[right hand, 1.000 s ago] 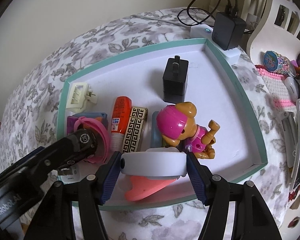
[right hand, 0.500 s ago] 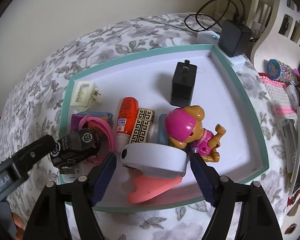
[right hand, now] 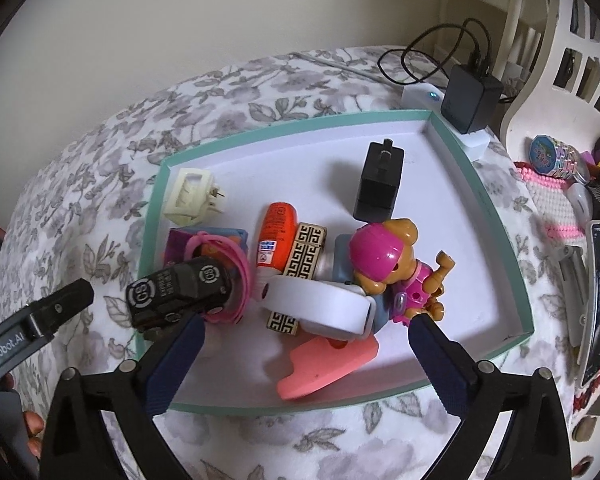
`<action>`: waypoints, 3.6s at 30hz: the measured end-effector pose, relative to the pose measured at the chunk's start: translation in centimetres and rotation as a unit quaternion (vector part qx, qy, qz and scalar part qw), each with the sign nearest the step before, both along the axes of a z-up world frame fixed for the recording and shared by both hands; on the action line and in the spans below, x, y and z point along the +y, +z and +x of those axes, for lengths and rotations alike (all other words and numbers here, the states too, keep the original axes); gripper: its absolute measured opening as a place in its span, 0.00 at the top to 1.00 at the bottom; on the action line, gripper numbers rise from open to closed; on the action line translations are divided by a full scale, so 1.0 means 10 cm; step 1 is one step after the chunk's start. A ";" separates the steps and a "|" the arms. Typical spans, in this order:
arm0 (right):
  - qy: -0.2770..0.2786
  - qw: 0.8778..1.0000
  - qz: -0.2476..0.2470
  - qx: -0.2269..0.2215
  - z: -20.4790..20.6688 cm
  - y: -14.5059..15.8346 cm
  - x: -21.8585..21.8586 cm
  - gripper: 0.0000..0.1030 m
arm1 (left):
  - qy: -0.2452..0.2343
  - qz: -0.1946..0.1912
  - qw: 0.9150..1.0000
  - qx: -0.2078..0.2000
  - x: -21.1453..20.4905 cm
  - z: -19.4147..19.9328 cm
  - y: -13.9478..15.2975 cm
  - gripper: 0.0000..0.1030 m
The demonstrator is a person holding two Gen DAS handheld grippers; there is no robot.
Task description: Organize rigid objects
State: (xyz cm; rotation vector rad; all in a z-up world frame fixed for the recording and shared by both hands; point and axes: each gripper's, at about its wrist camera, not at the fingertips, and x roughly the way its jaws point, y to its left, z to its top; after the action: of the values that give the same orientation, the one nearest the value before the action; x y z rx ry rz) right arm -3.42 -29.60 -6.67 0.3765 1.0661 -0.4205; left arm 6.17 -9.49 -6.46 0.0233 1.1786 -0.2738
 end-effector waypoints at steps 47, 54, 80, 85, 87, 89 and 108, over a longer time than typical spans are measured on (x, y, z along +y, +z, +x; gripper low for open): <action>0.042 0.998 -0.032 -0.045 -0.24 0.37 0.57 0.00 | 0.004 0.051 0.999 -0.009 0.54 -0.38 0.03 0.06; 0.040 0.998 -0.032 -0.045 -0.24 0.36 0.55 0.00 | 0.009 0.055 0.998 -0.008 0.56 -0.34 0.01 0.06; 0.037 0.998 -0.032 -0.040 -0.25 0.33 0.46 0.00 | 0.007 0.061 0.998 -0.023 0.53 -0.32 0.04 0.06; 0.036 0.998 -0.032 -0.040 -0.24 0.33 0.47 0.00 | 0.007 0.064 0.998 -0.025 0.53 -0.32 0.05 0.06; 0.036 0.998 -0.032 -0.040 -0.24 0.33 0.47 0.00 | 0.006 0.066 0.997 -0.026 0.53 -0.32 0.05 0.06; 0.037 0.998 -0.032 -0.039 -0.24 0.33 0.47 0.00 | 0.006 0.067 0.997 -0.027 0.53 -0.32 0.05 0.06; 0.037 0.998 -0.032 -0.039 -0.24 0.33 0.47 0.00 | 0.008 0.074 0.997 -0.026 0.53 -0.33 0.04 0.06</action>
State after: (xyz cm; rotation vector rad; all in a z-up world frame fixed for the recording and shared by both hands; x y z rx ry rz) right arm -5.80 -24.94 -3.42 0.2934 0.9846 -0.3707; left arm 2.90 -4.18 -6.03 0.1498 1.1449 -0.1692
